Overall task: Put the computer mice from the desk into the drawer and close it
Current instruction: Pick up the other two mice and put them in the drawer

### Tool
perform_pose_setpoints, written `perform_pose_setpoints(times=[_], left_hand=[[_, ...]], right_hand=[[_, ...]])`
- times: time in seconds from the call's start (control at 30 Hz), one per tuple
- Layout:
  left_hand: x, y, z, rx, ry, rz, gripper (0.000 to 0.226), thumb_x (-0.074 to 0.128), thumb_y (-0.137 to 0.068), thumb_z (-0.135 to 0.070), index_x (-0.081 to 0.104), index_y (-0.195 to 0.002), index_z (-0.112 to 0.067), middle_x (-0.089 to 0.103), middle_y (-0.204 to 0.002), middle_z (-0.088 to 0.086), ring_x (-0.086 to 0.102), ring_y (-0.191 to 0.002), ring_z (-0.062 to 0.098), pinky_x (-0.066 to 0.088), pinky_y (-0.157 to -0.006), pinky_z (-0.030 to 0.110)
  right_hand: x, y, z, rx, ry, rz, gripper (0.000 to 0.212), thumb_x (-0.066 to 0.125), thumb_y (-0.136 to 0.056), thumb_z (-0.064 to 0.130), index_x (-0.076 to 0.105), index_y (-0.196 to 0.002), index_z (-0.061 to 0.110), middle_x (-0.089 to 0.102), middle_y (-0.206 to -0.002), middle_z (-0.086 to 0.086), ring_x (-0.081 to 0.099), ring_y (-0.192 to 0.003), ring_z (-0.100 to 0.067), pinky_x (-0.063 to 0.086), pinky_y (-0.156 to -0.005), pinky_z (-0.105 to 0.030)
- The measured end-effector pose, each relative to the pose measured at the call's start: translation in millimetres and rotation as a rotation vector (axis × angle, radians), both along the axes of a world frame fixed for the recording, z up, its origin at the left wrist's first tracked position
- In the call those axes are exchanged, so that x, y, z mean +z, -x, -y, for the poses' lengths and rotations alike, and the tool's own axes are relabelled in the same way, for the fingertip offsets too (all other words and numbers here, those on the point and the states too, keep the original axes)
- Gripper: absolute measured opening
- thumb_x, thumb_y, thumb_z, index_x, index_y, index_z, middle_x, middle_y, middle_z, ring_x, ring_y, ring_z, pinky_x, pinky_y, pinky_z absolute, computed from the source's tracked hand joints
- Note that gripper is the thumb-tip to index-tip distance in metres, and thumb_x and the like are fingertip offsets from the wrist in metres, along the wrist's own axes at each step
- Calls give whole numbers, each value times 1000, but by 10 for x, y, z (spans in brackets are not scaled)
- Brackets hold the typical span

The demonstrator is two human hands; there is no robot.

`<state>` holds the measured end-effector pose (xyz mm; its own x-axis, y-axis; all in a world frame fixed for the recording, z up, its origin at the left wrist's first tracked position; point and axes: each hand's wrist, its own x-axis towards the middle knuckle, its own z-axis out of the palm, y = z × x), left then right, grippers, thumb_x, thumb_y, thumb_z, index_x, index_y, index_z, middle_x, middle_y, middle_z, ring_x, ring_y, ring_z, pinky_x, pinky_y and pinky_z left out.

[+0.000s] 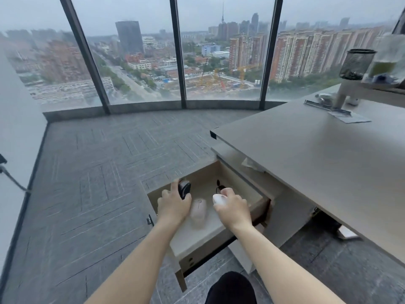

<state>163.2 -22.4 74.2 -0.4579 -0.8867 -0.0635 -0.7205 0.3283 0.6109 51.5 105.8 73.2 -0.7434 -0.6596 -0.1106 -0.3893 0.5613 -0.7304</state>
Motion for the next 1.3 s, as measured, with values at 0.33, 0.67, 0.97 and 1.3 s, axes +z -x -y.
perform_pose_setpoints(times=[0.33,0.67,0.97,1.3], left_hand=[[-739,210,229,-113,-73,665,50,59,-87,-28,43,-134,-19,44,-136,18,49,-122,39,48,-91,44],[-946,246,312,-107,-171,679,67,52,-90,-47,33,-141,-9,39,-139,18,48,-127,38,45,-99,43],[-384,-70,323,-61,27,230,43,40,-93,-28,52,-131,-14,51,-134,12,52,-121,34,44,-97,41],[-370,-1007,61,354,-382,-476,30,47,-88,-22,57,-112,-7,57,-105,8,57,-93,22,44,-77,34]], right_hand=[[-662,-39,725,195,-581,-127,54,51,-88,25,33,-138,16,41,-142,-23,35,-131,-38,44,-98,-44],[-797,68,744,183,-535,-141,35,45,-91,16,49,-125,7,49,-130,-17,58,-111,-37,48,-78,-38],[-539,-109,46,62,141,-144,18,54,-91,22,54,-74,15,61,-67,0,57,-65,-21,46,-60,-36],[-635,-1105,-418,351,168,11,43,58,-78,69,59,-86,27,65,-75,8,60,-71,-9,56,-68,-32]])
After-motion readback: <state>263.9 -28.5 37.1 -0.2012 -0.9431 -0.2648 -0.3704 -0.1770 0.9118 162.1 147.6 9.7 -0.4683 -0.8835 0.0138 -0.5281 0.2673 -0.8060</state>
